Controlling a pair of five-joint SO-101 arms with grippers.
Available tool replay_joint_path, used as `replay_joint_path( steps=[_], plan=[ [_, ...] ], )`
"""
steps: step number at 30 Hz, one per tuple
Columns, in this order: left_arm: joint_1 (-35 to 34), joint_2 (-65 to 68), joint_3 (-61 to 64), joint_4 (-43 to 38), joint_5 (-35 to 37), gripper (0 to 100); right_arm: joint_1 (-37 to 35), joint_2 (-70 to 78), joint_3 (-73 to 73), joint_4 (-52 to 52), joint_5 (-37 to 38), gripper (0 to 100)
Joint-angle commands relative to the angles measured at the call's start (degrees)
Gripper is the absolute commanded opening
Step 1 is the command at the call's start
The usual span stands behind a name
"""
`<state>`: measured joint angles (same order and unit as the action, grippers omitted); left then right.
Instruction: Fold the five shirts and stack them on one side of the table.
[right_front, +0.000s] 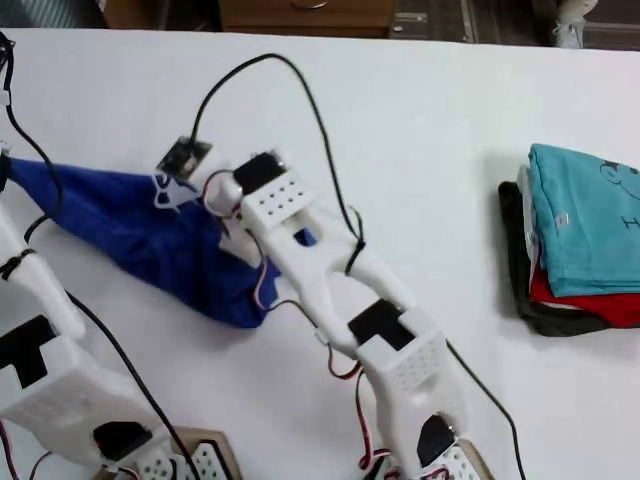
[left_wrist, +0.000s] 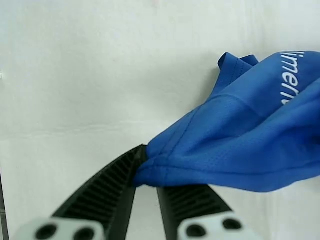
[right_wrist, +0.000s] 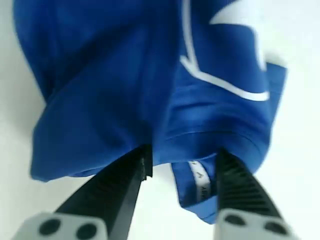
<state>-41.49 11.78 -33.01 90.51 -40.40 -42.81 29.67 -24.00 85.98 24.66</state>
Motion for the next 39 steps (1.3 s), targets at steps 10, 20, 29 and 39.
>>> replay_joint_path(
  steps=[10, 20, 29, 39],
  plan=[
    [0.4, -3.7, -0.7, -0.9, -0.4, 2, -2.2, 1.7, -1.8, 1.1, -0.3, 25.9],
    [0.3, -3.7, -0.7, -0.9, -0.4, 2, -4.7, 8.6, -1.6, 0.4, -0.4, 25.9],
    [0.4, -3.7, -0.7, -0.9, -0.4, 2, -7.5, 5.9, -2.1, 0.7, -0.4, 5.0],
    [0.4, -3.7, -0.7, -0.9, -0.4, 2, -7.3, 5.3, -2.5, 1.4, -0.1, 6.7]
  ],
)
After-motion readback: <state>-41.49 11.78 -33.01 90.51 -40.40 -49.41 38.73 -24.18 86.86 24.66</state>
